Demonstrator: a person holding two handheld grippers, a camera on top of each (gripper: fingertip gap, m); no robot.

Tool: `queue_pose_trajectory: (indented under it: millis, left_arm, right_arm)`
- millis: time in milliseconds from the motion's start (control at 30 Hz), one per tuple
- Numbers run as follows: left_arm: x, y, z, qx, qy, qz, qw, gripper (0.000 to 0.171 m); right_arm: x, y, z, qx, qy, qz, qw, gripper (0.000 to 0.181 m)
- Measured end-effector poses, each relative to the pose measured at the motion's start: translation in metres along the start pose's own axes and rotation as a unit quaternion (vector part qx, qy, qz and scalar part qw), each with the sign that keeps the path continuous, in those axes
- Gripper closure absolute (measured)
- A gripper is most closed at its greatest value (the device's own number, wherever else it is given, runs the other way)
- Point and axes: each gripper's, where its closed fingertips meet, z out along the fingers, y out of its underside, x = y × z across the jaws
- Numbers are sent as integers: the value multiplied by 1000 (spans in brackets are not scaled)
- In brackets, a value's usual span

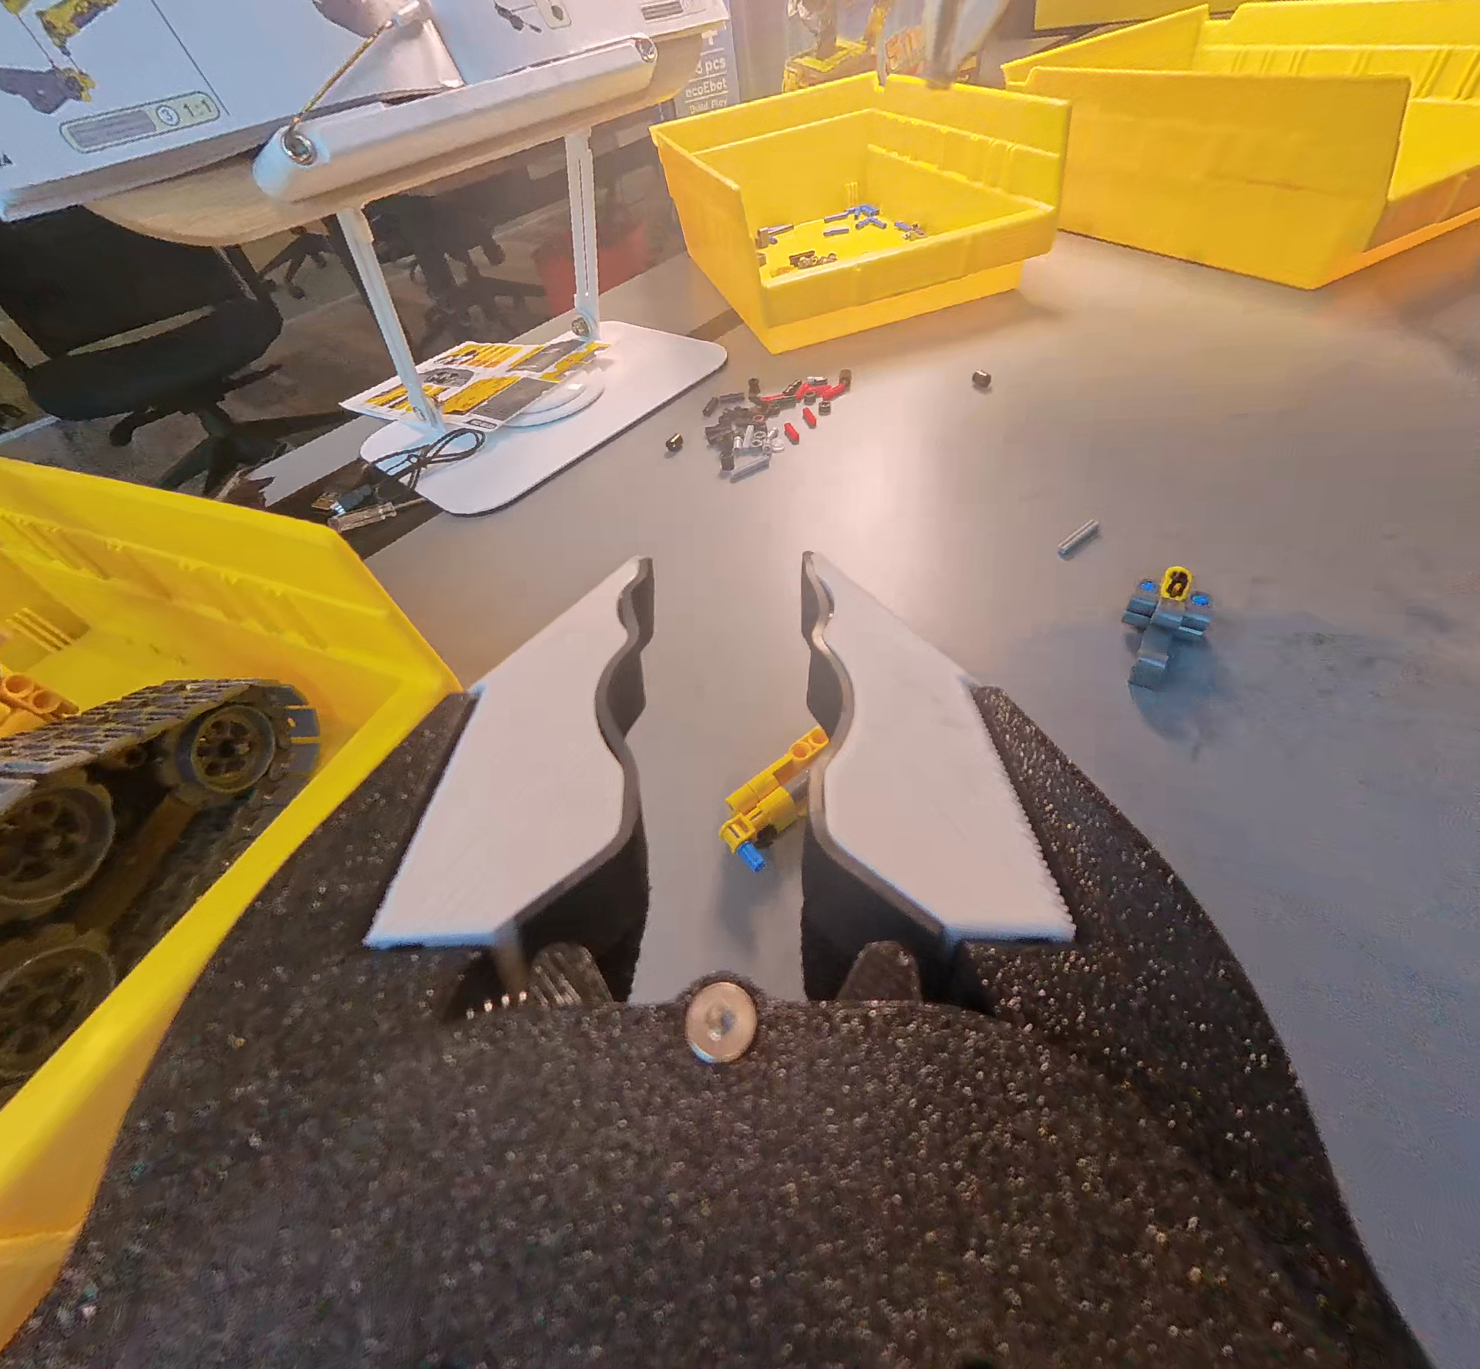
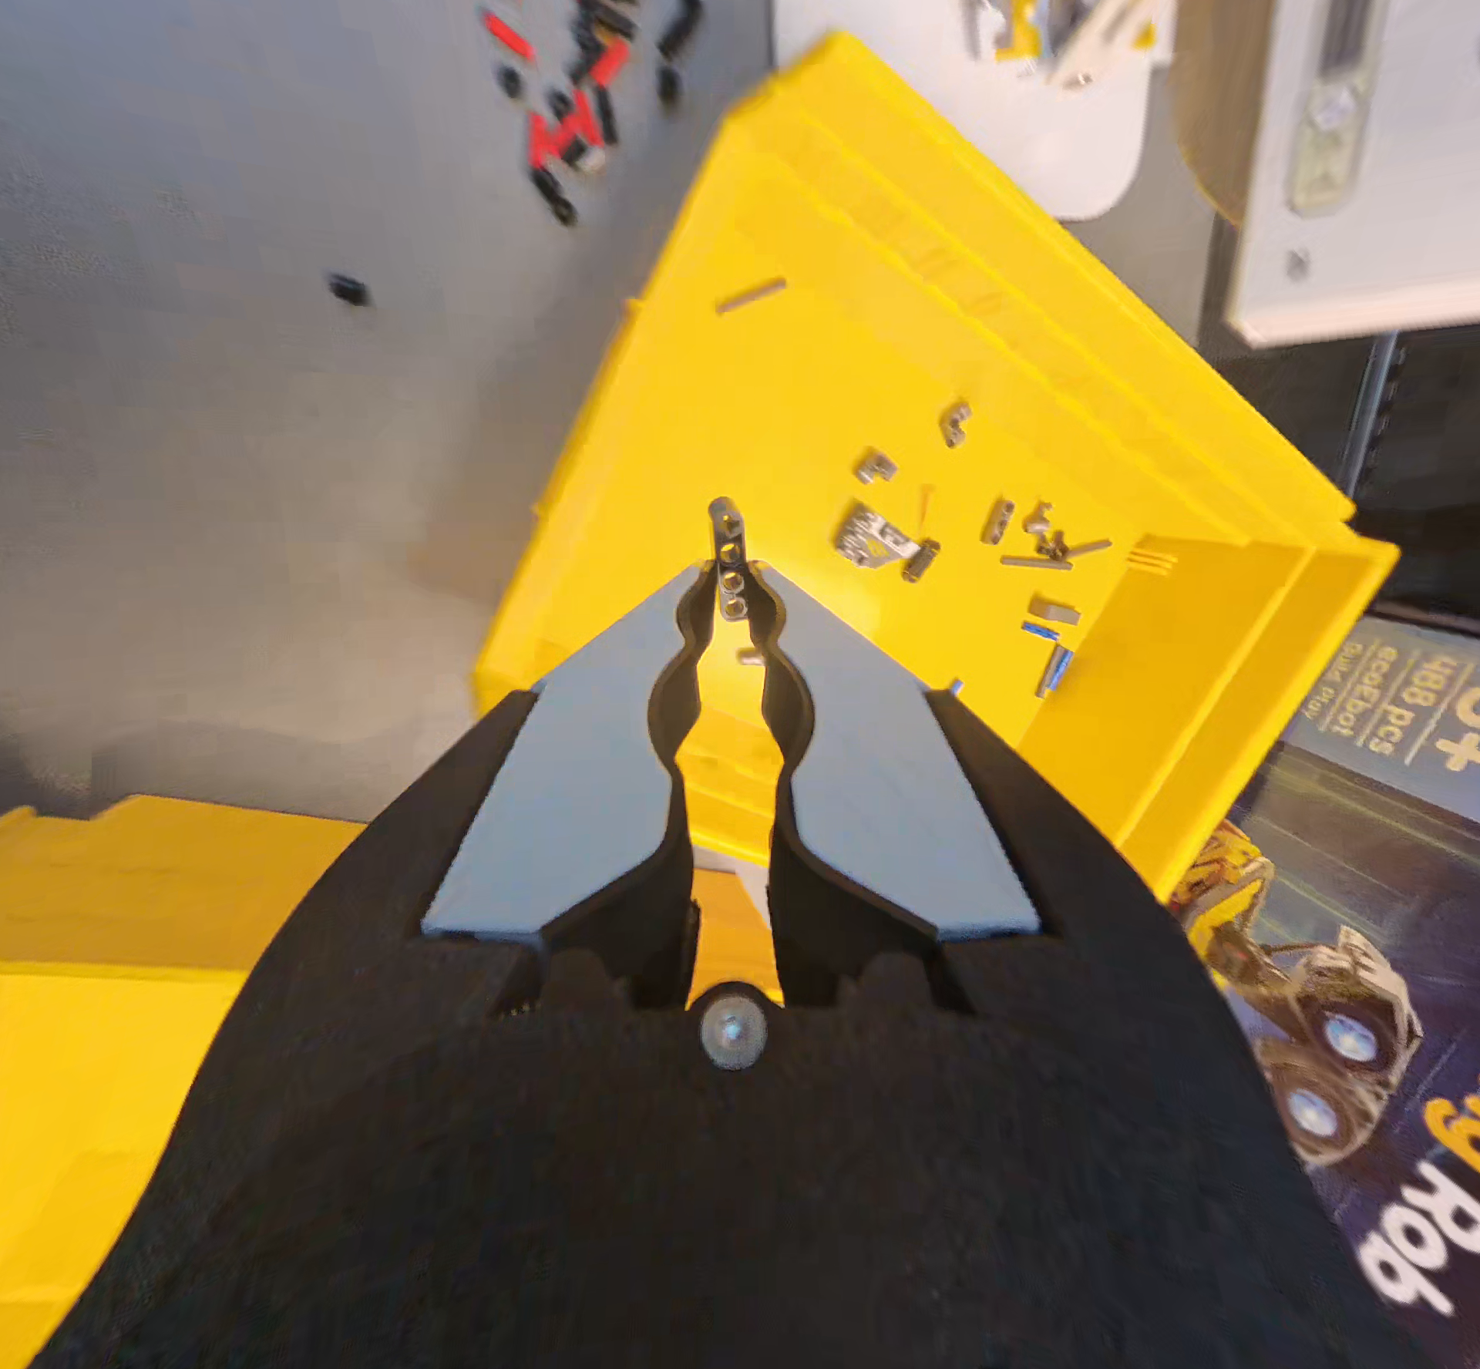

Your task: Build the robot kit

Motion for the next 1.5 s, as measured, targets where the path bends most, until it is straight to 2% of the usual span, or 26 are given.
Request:
queue_pose_trajectory:
  millis: [100,267,367,500,533,600,700,800,833,900,967,1033,1067,1167,1300,1333,1433,1500]
  left_arm:
    - [5,-4,-1,3,6,7,1000,136]
    - [8,-12,-4,12,6,17,1000,136]
    - [8,-15,-5,14,3,20,1000,136]
    - [8,-18,-7,15,-2,28,1000,136]
    - [8,-18,-7,16,-3,29,999,136]
    - [8,-19,-7,16,-3,30,999,136]
    - [9,-17,-6,12,-2,29,1000,136]
    - [10,-14,-4,7,2,28,1000,136]
    - [11,-12,-3,4,4,27,1000,136]
    - [13,-10,-1,-1,7,27,1000,136]
    - [14,-9,-1,-4,7,30,1000,136]
    - [14,-11,-2,-2,7,33,999,136]
    - [14,-13,-3,0,6,35,999,136]
    - [13,-17,-5,7,4,34,999,136]
    - [12,-19,-6,8,5,34,999,136]
    - [12,-19,-6,8,6,32,999,136]
    - [16,-20,-5,10,11,33,999,136]
    - [17,-22,-7,9,8,41,999,136]
  right_arm:
    - [-78,-33,3,12,-23,-2,1000,174]
    - [-181,-64,51,5,-50,17,999,174]
    - [-208,-71,74,2,-57,10,998,174]
    - [-220,-72,88,2,-68,8,998,169]
    - [-220,-72,89,4,-71,9,997,160]
    - [-203,-75,81,28,-62,22,997,155]
    - [-143,-74,57,67,-13,88,994,148]
    - [-78,-38,56,-2,62,106,992,129]
    - [-68,-27,63,-36,60,108,992,122]
    - [-51,-11,84,-94,61,120,986,123]
    - [-55,3,104,-154,19,133,979,131]
    - [-48,11,112,-180,24,121,976,154]
    - [-50,11,110,-177,15,125,976,155]
    - [-72,5,83,-160,-11,130,978,157]
    - [-136,-18,27,-128,-62,98,985,158]
    - [-135,-18,22,-125,-49,103,986,157]
    - [-100,13,28,-156,-7,142,977,154]
    - [-102,14,33,-155,-10,143,977,156]
